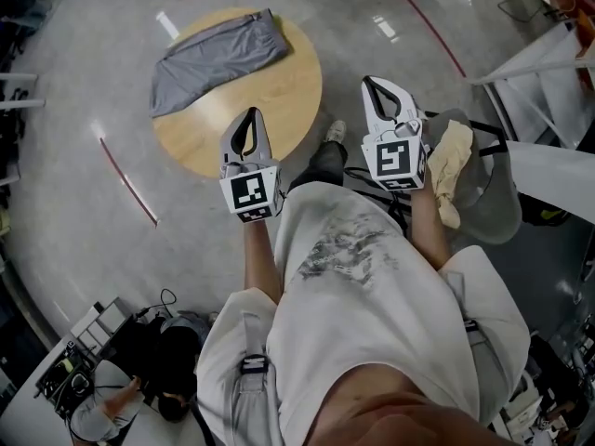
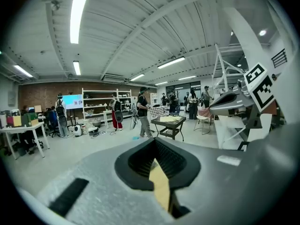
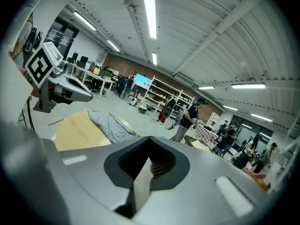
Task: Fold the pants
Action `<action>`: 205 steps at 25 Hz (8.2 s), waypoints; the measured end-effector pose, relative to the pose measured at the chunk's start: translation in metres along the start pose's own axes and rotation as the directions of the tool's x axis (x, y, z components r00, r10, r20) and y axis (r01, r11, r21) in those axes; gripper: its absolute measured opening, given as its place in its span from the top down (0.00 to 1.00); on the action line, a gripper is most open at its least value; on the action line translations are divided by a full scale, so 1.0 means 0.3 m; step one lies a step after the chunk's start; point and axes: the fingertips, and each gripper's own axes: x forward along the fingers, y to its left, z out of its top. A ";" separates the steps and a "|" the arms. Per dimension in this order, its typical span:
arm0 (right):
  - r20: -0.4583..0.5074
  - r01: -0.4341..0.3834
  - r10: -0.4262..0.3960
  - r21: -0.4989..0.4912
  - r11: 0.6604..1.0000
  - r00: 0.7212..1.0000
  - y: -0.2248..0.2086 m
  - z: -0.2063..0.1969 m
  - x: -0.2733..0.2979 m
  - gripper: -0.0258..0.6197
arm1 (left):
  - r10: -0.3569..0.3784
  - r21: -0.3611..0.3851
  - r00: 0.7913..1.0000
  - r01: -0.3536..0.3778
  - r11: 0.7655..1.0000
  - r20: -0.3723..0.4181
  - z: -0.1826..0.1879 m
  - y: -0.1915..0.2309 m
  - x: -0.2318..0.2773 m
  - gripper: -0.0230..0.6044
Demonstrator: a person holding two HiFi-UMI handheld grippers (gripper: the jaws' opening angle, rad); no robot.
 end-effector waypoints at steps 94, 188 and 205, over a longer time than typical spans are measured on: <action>-0.339 -0.609 0.920 -0.778 -0.155 0.199 0.343 -0.189 1.454 0.84 | 0.473 -0.303 0.740 -0.645 0.702 -0.479 -0.542 0.197 1.049 0.80; -0.716 -0.603 0.693 -0.518 -0.606 -0.083 0.237 -0.427 1.073 0.91 | 0.216 -0.555 0.820 -0.528 0.643 -0.530 -0.537 -0.157 0.854 0.85; -0.699 -0.630 0.715 -0.548 -0.550 -0.016 0.365 -0.273 1.086 0.91 | 0.211 -0.574 0.867 -0.463 0.676 -0.451 -0.508 -0.008 0.754 0.86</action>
